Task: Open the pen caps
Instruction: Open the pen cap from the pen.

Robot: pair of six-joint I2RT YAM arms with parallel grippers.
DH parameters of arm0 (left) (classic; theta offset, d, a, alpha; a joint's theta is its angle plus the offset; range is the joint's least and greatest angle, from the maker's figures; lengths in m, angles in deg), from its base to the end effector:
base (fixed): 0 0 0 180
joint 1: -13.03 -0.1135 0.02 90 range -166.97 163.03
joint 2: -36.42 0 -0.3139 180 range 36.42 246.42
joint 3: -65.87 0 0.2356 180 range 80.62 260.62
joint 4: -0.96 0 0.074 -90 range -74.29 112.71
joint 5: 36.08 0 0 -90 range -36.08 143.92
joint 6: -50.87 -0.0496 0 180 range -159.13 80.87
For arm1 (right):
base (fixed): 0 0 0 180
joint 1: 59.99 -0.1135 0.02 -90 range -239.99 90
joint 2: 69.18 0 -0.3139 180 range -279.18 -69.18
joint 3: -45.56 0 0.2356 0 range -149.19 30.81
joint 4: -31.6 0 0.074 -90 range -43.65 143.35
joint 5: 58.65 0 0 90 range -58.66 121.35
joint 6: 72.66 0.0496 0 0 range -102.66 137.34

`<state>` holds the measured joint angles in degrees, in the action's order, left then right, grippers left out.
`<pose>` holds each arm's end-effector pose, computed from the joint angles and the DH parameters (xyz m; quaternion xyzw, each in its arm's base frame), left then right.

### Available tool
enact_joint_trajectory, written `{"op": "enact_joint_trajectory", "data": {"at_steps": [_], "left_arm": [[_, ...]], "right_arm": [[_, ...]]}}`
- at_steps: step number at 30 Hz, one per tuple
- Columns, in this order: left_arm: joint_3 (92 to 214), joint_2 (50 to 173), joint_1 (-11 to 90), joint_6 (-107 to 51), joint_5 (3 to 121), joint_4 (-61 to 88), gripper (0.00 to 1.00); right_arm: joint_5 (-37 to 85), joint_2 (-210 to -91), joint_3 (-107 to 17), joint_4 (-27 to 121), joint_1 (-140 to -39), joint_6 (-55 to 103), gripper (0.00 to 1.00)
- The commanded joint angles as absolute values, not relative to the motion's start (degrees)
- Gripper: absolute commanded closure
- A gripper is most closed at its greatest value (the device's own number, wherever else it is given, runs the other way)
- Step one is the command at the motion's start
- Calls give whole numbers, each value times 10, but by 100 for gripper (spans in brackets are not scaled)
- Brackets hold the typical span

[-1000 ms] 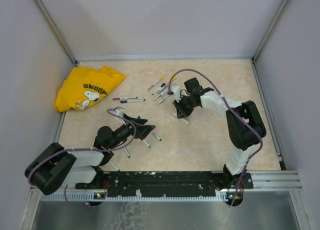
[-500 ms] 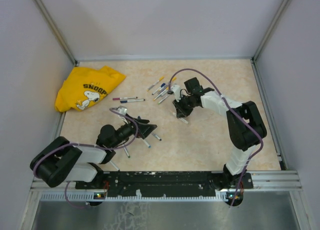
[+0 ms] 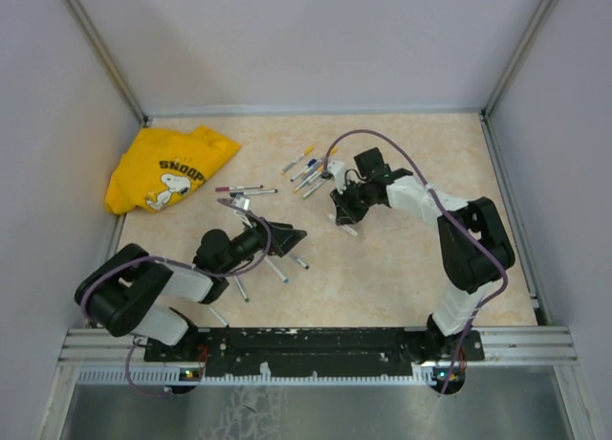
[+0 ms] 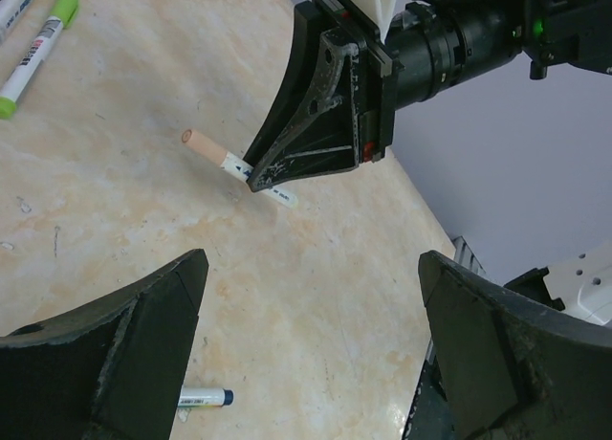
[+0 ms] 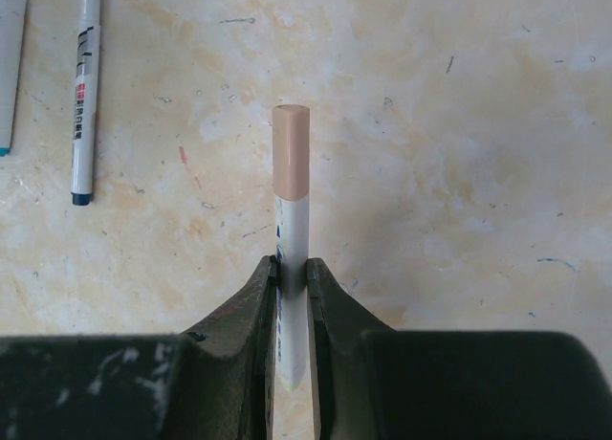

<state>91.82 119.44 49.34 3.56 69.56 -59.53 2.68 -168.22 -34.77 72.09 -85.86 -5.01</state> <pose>0.1786 -0.1478 0.2346 0.0611 0.6838 -0.5307 0.4971 0.3069 0.1753 0.2470 -0.4416 0.8257 0.2465 0.2498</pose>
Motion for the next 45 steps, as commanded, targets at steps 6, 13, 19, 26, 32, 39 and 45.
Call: {"op": "enact_joint_trajectory", "data": {"at_steps": [6, 13, 19, 26, 32, 39, 45], "left_arm": [[989, 1293, 498, 88, 689, -668, 5], [1014, 1318, 498, 116, 617, -646, 6], [1032, 1341, 503, 154, 580, -668, 7], [1064, 1381, 514, 182, 572, -695, 11], [1087, 1409, 524, 194, 581, -707, 26], [1094, 1428, 527, 206, 595, -723, 60], [1101, 1436, 527, 209, 613, -733, 76]], "right_arm": [[-19, -1619, -336, 681, -865, -35, 100], [-52, -1594, -323, 660, -865, -29, 100], [-82, -1577, -312, 646, -866, -24, 100], [-99, -1553, -299, 626, -865, -20, 100], [-108, -1552, -296, 623, -865, -16, 100], [-107, -1552, -296, 623, -865, -17, 100], [-105, -1552, -296, 624, -865, -17, 100]]}}
